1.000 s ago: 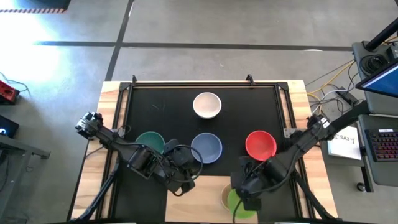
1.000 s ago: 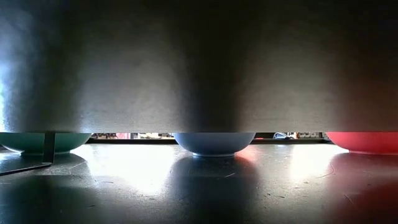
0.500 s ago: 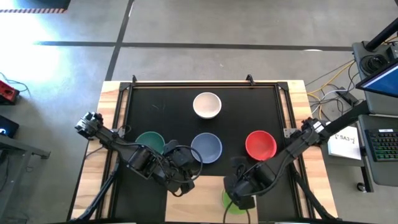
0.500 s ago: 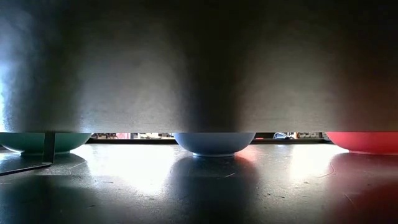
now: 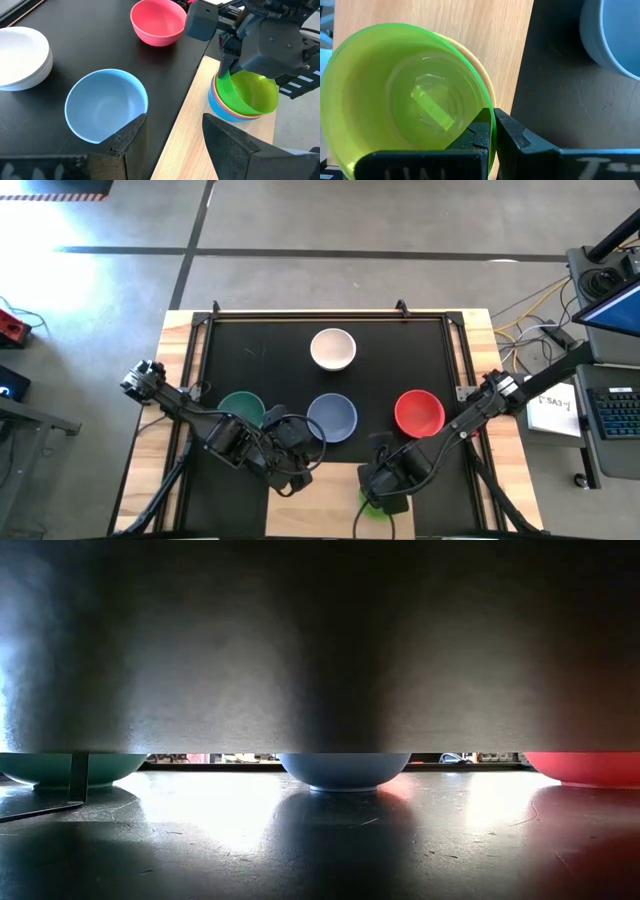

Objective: Place and stack bowls onto a shelf
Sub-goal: Stack the small green bowl on top of the small yellow bowl on the shelf, then put the big blue bowl on the shelf

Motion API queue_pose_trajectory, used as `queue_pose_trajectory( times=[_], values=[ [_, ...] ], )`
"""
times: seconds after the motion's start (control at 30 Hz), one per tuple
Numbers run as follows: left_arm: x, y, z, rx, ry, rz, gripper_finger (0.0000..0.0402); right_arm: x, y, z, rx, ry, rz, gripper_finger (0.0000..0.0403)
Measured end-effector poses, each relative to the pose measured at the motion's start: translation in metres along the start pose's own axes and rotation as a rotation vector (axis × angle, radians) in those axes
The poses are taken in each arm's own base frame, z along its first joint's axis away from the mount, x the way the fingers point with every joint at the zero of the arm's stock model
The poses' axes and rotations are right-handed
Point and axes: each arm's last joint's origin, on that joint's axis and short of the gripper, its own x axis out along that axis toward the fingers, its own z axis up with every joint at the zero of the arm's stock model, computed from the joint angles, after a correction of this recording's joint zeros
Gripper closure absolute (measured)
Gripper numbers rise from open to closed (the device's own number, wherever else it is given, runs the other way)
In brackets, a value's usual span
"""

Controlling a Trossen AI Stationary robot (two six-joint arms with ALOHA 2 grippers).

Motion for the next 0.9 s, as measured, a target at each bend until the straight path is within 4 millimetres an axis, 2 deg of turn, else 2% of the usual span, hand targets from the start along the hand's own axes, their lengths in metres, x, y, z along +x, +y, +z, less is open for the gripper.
queue_pose_trajectory(
  times=[0.2, 0.43, 0.63, 0.9],
  values=[
    [0.0, 0.0, 0.0, 0.001, 0.001, 0.0, 0.0232, -0.002, 0.001, 0.0, 0.025, 0.006, 0.041, 0.0374],
    [0.0, 0.0, 0.0, 0.003, 0.004, 0.003, 0.0232, -0.007, 0.0, -0.003, 0.039, 0.015, 0.047, 0.0309],
    [0.007, 0.004, 0.0, 0.009, -0.016, 0.068, 0.0232, -0.038, -0.009, -0.012, 0.067, -0.018, 0.046, 0.027],
    [0.049, 0.033, 0.009, -0.051, 0.103, 0.221, 0.0232, -0.085, -0.027, -0.027, 0.123, -0.207, -0.03, 0.0271]
  ],
)
